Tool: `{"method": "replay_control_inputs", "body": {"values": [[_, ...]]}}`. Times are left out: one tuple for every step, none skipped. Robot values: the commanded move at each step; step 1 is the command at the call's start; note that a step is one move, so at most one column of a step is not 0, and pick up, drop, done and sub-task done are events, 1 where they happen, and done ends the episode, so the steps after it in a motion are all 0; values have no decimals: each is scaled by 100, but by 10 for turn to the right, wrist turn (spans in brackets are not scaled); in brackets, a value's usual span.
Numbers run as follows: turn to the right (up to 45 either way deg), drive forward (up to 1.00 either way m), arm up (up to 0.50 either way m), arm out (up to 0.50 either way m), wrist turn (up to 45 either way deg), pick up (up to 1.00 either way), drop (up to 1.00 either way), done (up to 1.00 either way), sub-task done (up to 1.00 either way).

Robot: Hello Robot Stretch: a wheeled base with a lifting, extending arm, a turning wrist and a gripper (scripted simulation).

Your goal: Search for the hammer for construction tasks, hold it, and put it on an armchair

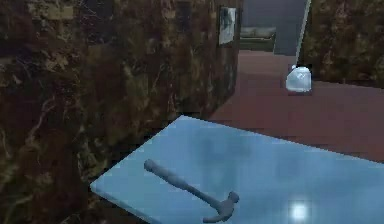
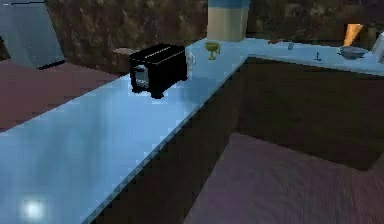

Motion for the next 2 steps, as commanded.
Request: {"method": "replay_control_inputs", "body": {"values": [[-450, 0, 0, 0, 0, 0, 0, 0, 0], [-30, 0, 0, 0, 0, 0, 0, 0, 0]]}}
